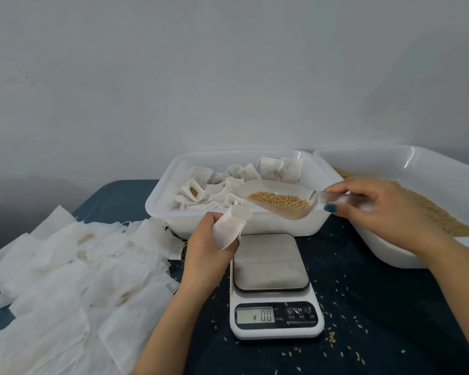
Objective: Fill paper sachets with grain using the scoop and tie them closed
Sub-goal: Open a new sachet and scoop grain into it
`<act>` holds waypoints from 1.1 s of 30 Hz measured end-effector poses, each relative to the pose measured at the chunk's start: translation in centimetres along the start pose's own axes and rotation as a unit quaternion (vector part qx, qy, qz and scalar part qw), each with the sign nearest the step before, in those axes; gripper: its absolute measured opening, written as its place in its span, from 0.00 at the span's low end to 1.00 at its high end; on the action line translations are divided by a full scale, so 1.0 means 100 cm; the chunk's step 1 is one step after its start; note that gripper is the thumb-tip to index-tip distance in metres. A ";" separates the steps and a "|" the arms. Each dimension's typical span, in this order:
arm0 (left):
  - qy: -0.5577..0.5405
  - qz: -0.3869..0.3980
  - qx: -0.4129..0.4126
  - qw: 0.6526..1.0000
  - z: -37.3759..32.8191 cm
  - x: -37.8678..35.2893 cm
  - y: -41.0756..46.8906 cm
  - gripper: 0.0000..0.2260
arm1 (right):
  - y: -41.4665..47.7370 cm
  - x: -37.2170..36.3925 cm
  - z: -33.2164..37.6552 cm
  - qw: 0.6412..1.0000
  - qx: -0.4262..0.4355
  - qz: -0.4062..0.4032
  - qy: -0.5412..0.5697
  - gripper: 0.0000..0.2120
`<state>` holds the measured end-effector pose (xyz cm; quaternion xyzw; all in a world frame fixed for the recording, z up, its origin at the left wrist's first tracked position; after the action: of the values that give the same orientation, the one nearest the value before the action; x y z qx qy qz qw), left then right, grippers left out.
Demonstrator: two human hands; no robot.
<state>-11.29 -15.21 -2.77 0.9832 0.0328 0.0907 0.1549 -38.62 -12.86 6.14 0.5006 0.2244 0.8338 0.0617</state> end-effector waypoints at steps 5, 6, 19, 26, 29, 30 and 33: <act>0.001 -0.003 -0.002 1.000 -0.001 0.003 0.001 0.15 | 0.003 0.009 0.009 0.999 0.044 0.005 -0.014 0.13; 0.002 -0.002 -0.003 1.000 -0.001 0.003 0.001 0.15 | 0.004 0.011 0.010 0.998 0.052 0.004 -0.037 0.13; 0.016 0.048 -0.038 0.998 -0.015 -0.012 -0.005 0.14 | 0.018 0.028 0.038 0.952 0.170 -0.029 -0.252 0.10; 0.051 0.085 -0.055 0.994 -0.023 -0.019 -0.012 0.18 | 0.018 0.032 0.053 0.935 0.208 -0.044 -0.285 0.11; 0.075 0.108 -0.058 0.990 -0.022 -0.023 -0.013 0.16 | 0.018 0.032 0.057 0.933 0.220 -0.044 -0.281 0.11; 0.081 0.117 -0.061 0.988 -0.022 -0.024 -0.013 0.16 | 0.018 0.032 0.058 0.932 0.223 -0.044 -0.282 0.10; 0.097 0.136 -0.080 0.983 -0.023 -0.028 -0.016 0.16 | 0.018 0.032 0.059 0.928 0.227 -0.044 -0.294 0.10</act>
<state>-14.49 -13.30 -1.58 0.9496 -0.0941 0.2079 0.2150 -34.86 -11.60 11.83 0.7133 0.4014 0.5727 0.0462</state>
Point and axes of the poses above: each hand's wrist, its own y-axis towards the middle knuckle, its own x-axis out of the back of the hand, z = x × y, the point moved 9 cm from there along y, towards the middle knuckle, and after that the axes turned 15 degrees about -y, right-handed, at the moved point
